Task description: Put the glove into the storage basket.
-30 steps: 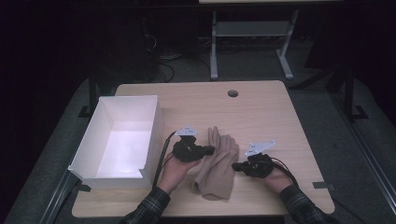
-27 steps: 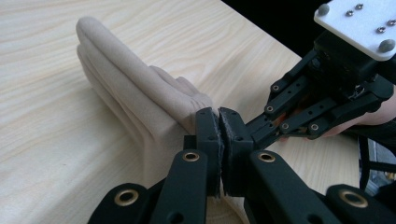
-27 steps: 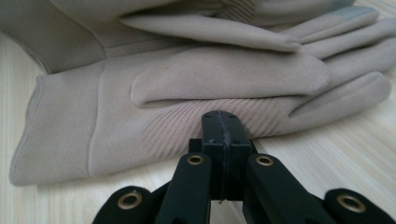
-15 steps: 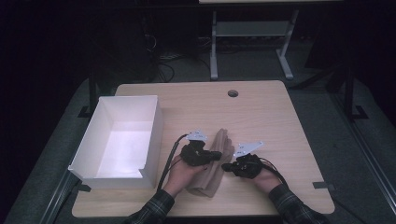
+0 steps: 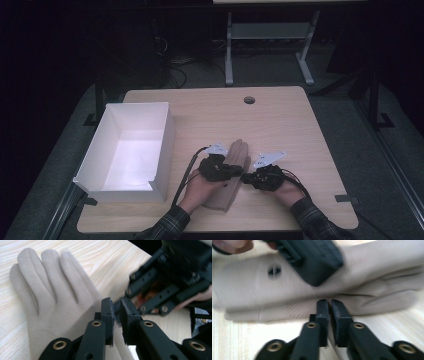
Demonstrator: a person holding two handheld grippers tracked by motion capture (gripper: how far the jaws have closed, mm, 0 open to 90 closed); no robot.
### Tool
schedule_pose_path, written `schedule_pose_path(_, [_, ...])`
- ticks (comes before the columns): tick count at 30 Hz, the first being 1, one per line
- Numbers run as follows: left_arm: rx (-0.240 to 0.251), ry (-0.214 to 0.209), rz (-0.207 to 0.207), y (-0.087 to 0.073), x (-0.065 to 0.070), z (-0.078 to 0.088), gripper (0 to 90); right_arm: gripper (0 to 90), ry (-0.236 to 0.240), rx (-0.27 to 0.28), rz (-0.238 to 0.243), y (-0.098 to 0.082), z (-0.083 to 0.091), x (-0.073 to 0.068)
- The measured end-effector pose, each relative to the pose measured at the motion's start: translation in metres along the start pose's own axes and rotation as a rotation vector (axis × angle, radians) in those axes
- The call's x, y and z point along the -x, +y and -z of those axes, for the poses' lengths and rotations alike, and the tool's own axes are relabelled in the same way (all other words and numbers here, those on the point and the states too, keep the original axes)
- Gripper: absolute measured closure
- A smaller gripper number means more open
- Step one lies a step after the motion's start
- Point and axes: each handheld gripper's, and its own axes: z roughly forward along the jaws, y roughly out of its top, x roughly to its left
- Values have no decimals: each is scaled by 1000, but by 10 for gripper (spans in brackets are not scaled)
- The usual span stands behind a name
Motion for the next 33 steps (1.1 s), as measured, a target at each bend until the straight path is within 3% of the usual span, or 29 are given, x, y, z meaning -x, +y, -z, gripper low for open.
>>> schedule_pose_path(3, [-23,-14,-7,-3,1,-2,839,718,-28,18,-30,-3,7,9])
schedule_pose_path(6, [-78,-17,-26,-7,5,-11,888,644,-70,25,-60,-7,14,17])
schedule_pose_path(11, [-176,27,-74,-13,11,-22,895,491,-153,35,-72,-13,20,26])
schedule_pose_path(19, [-227,66,-105,-18,9,-4,895,357,-250,38,-110,-19,25,37])
schedule_pose_path(28, [-262,119,-122,-28,5,22,891,317,-275,10,-109,-22,23,42])
schedule_pose_path(32, [-228,119,-125,-23,7,29,792,288,-276,14,-112,-23,21,42])
schedule_pose_path(33, [-221,127,-141,-19,8,32,759,271,-277,16,-111,-23,21,42])
